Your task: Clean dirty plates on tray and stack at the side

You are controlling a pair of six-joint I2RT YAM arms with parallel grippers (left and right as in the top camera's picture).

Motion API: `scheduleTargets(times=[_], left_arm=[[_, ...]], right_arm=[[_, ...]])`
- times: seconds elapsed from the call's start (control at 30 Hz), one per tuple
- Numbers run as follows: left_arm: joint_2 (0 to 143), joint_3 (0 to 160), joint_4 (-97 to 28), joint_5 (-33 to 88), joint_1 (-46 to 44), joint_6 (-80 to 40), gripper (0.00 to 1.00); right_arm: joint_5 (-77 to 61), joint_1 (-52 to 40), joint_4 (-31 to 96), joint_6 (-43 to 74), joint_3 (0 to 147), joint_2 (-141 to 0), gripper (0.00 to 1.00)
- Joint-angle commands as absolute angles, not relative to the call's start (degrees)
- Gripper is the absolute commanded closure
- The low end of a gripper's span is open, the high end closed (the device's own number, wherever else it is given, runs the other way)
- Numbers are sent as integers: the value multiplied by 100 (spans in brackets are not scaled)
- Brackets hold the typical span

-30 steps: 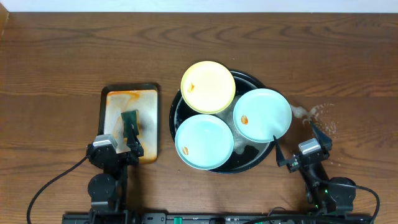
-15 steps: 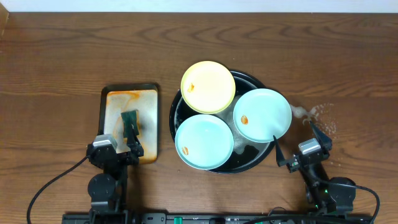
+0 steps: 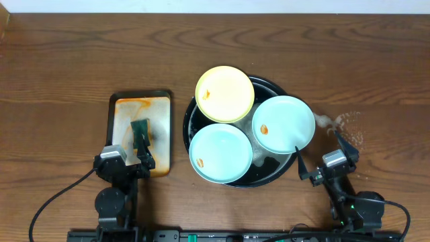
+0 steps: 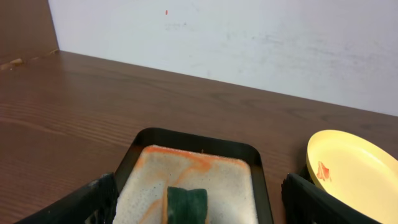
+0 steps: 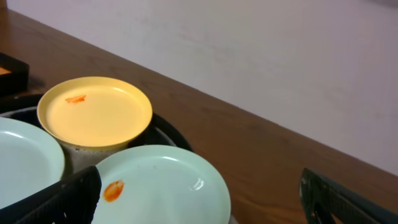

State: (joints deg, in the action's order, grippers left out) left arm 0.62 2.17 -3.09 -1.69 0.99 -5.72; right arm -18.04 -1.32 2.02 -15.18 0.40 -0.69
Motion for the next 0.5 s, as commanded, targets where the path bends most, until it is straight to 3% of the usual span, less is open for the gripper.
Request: scheduleTargets(times=[0.0,0.23,0.47], left_arm=[[23,23,-303,-226,82,-499,15],[99,23,-399,25,82,-517,15],[137,30,-235,1162,82,-703,15]], right_arm=[[-1715,-115,228,-1767,32,-49,1],[-1717,-115,148,-1785,32,-54,1],[-3120,-115,-23,-1638,32,-60,1]])
